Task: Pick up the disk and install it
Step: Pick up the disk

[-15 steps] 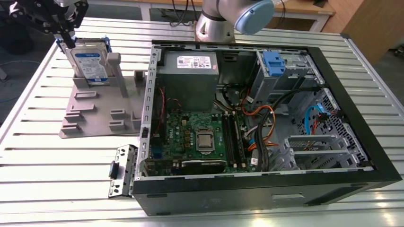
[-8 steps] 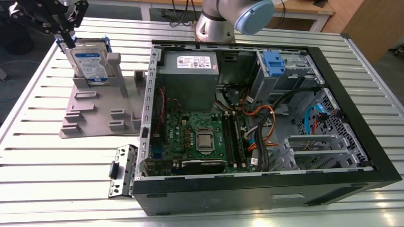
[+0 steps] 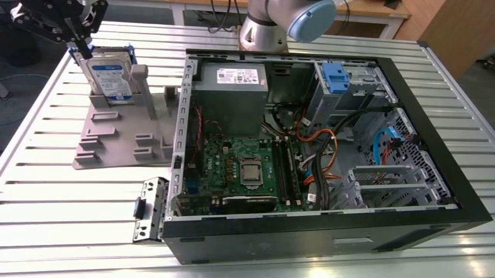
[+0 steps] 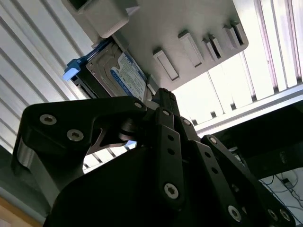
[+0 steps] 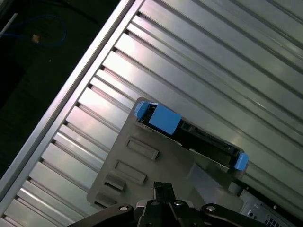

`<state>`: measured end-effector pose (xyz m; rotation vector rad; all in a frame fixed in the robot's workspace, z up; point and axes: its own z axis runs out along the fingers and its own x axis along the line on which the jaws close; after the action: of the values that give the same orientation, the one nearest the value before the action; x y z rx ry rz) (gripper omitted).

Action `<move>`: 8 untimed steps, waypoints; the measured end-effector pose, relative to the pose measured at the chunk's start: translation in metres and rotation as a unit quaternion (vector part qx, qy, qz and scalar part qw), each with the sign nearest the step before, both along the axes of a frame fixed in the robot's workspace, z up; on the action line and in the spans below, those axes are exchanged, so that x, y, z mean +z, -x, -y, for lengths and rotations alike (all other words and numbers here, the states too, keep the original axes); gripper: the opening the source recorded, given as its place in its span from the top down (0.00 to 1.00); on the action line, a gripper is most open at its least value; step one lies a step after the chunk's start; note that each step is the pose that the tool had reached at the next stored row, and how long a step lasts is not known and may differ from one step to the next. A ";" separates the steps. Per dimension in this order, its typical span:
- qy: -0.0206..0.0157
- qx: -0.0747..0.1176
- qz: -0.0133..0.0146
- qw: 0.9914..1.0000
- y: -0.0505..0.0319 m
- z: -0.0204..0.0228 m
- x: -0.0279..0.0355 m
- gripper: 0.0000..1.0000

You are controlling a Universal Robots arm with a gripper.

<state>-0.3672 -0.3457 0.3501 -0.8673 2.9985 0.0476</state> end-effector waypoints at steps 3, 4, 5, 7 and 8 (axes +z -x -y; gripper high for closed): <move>0.000 0.012 0.000 1.000 0.0000 0.0000 0.0000 0.90; 0.000 0.016 0.000 1.000 0.0000 0.0000 0.0000 0.90; 0.000 0.019 0.000 1.000 0.0000 0.0000 0.0000 0.90; 0.000 0.027 0.000 1.000 0.0000 0.0000 0.0000 0.90; 0.000 0.031 0.000 1.000 0.0000 0.0000 0.0000 0.90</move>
<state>-0.3672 -0.3457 0.3501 -0.9596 2.9711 0.0486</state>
